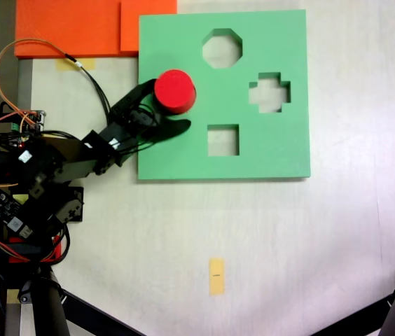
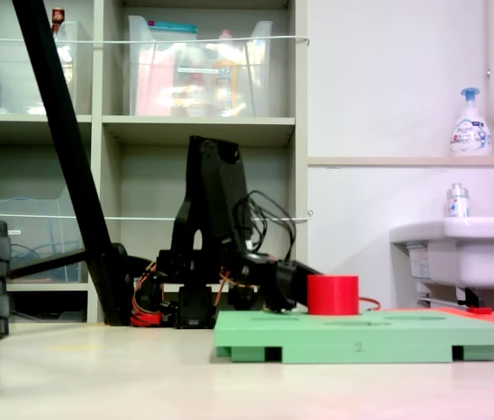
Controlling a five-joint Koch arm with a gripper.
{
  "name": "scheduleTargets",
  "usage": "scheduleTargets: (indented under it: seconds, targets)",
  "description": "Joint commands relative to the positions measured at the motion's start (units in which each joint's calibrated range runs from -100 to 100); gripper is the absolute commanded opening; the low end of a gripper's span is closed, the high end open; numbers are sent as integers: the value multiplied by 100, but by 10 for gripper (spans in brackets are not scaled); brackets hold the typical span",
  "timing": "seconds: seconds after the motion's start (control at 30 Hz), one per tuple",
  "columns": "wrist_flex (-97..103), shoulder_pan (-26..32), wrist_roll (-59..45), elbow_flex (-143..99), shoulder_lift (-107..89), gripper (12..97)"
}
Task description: Put the cylinder block into the corresponding hole
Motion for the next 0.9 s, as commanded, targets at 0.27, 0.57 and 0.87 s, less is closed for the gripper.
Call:
scheduleTargets:
  seconds: [0.27, 0.57, 0.87]
  targets:
    - [-436, -386, -88, -1553, -5470, 558]
    - [-3393, -1231, -317, -356, -6922, 526]
    - [-4856, -2457, -4059, 1418, -6922, 469]
